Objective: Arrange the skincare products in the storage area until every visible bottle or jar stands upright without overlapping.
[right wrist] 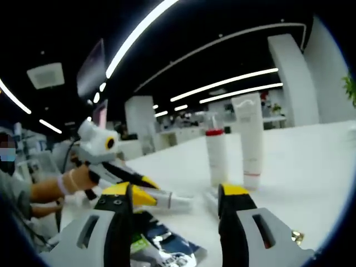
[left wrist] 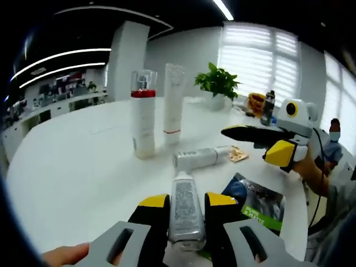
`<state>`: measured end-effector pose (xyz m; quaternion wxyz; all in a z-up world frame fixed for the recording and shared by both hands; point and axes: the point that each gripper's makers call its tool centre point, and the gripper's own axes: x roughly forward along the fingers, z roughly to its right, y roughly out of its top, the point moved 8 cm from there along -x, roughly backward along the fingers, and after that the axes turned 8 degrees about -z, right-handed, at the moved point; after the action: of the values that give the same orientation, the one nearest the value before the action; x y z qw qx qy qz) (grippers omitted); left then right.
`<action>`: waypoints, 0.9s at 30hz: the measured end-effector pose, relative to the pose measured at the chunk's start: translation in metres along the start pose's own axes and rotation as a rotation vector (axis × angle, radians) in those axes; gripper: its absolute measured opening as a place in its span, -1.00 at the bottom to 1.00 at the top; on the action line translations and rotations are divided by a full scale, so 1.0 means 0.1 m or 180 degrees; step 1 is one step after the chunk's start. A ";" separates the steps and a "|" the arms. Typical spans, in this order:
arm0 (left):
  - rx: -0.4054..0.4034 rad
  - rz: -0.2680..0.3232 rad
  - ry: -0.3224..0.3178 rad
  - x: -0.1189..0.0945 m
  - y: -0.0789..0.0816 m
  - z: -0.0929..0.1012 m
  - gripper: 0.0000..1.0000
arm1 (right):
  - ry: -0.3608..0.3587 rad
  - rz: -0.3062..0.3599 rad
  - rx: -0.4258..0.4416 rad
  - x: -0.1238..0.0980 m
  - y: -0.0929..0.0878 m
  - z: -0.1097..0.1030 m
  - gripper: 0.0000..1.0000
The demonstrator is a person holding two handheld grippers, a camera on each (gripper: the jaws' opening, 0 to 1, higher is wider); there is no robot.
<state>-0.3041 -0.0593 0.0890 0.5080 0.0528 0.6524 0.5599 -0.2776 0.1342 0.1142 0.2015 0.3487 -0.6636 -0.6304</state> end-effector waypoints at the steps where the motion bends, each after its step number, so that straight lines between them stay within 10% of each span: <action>1: 0.0024 -0.0023 0.0005 0.00 0.00 0.01 -0.51 | 0.0002 -0.0002 -0.0010 0.00 0.00 -0.01 0.21; 10: 0.0178 -0.0281 0.0069 -0.04 0.09 0.07 -0.44 | 0.0042 0.0040 -0.0075 -0.09 0.04 -0.10 0.22; 21: 0.0295 -0.0688 0.0456 0.18 0.13 0.06 0.46 | 0.0135 0.0252 -0.0151 -0.34 0.07 -0.29 0.23; 27: 0.0770 -0.1099 0.0669 0.23 0.12 0.03 -0.09 | 0.0145 0.0510 -0.0204 -0.59 0.11 -0.37 0.24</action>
<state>-0.3187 -0.0377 0.0850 0.5155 -0.0577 0.7634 0.3849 -0.2142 0.1505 0.1397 0.2775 0.3022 -0.6641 -0.6251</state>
